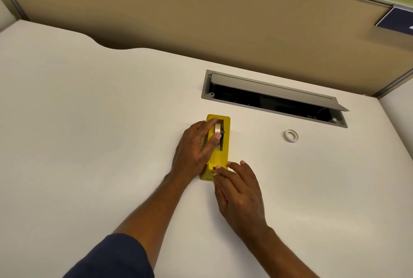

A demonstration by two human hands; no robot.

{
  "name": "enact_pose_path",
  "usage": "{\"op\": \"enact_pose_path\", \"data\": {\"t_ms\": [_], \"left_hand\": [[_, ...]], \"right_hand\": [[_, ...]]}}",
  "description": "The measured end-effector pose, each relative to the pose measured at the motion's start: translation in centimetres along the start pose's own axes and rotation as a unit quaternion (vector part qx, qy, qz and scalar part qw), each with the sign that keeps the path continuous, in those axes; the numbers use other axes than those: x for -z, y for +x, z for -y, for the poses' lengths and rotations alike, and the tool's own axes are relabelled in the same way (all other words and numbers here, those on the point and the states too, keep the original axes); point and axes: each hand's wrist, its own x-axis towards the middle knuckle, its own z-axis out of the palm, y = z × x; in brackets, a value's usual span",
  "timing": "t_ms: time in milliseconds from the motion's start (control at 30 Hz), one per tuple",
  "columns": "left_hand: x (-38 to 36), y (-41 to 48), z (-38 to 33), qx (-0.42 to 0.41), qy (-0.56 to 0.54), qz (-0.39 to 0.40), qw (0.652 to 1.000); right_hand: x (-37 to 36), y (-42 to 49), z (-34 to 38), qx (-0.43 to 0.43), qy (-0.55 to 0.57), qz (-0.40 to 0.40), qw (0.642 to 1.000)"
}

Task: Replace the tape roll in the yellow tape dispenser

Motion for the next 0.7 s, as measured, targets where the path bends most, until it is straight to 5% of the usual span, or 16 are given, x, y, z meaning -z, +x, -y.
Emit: {"op": "enact_pose_path", "data": {"t_ms": [400, 700], "left_hand": [[0.7, -0.8, -0.6, 0.062, -0.083, -0.069, 0.992], [2.4, -4.7, -1.4, 0.006, 0.069, -0.055, 0.996]], "right_hand": [[2.6, 0.4, 0.7, -0.047, 0.031, 0.018, 0.998], [3.5, 1.0, -1.3, -0.155, -0.039, 0.116, 0.980]]}}
